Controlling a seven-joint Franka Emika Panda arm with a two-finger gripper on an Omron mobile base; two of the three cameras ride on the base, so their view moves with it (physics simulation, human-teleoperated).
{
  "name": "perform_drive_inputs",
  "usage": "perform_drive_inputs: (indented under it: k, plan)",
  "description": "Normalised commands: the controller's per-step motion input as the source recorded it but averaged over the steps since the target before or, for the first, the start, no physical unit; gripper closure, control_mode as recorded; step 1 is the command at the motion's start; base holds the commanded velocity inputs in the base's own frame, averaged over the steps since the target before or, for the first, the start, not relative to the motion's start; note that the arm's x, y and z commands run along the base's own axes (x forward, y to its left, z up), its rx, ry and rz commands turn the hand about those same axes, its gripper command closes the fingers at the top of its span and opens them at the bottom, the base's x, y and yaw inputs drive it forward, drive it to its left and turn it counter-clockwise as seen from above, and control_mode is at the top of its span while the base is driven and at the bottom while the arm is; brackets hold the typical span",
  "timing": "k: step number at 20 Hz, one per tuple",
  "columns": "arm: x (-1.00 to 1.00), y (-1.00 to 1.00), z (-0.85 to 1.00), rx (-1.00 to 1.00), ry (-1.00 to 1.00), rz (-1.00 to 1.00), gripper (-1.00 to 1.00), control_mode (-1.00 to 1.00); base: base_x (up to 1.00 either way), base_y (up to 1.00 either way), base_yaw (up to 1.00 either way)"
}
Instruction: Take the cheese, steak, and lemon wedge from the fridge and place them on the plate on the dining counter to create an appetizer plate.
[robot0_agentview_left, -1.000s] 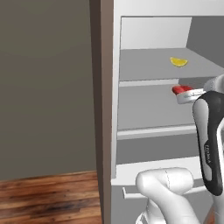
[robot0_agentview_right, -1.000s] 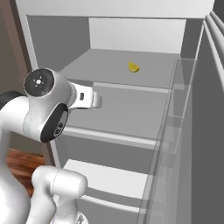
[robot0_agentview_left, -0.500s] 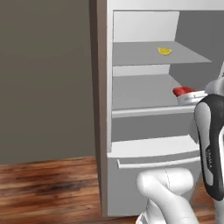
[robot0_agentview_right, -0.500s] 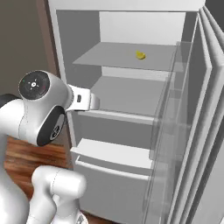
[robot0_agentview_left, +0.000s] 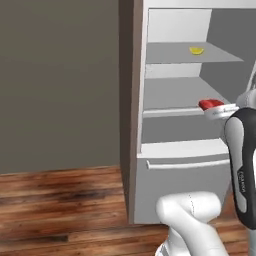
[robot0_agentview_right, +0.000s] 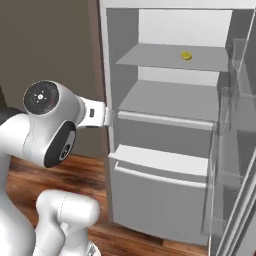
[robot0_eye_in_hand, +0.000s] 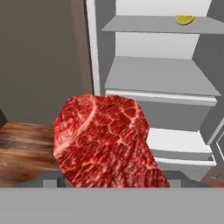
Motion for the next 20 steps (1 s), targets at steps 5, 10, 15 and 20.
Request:
perform_drive_inputs:
  k: [5,10,15,20]
  plan:
    - [0.00,0.00,0.00,0.00,0.00,0.00,1.00,1.00,-0.67,0.80,-0.06]
    - [0.00,0.00,0.00,0.00,0.00,0.00,1.00,1.00,-0.87,0.63,-0.19]
    - [0.00,0.00,0.00,0.00,0.00,0.00,1.00,1.00,-1.00,0.40,-0.25]
    - [0.00,0.00,0.00,0.00,0.00,0.00,1.00,1.00,-1.00,0.20,-0.29]
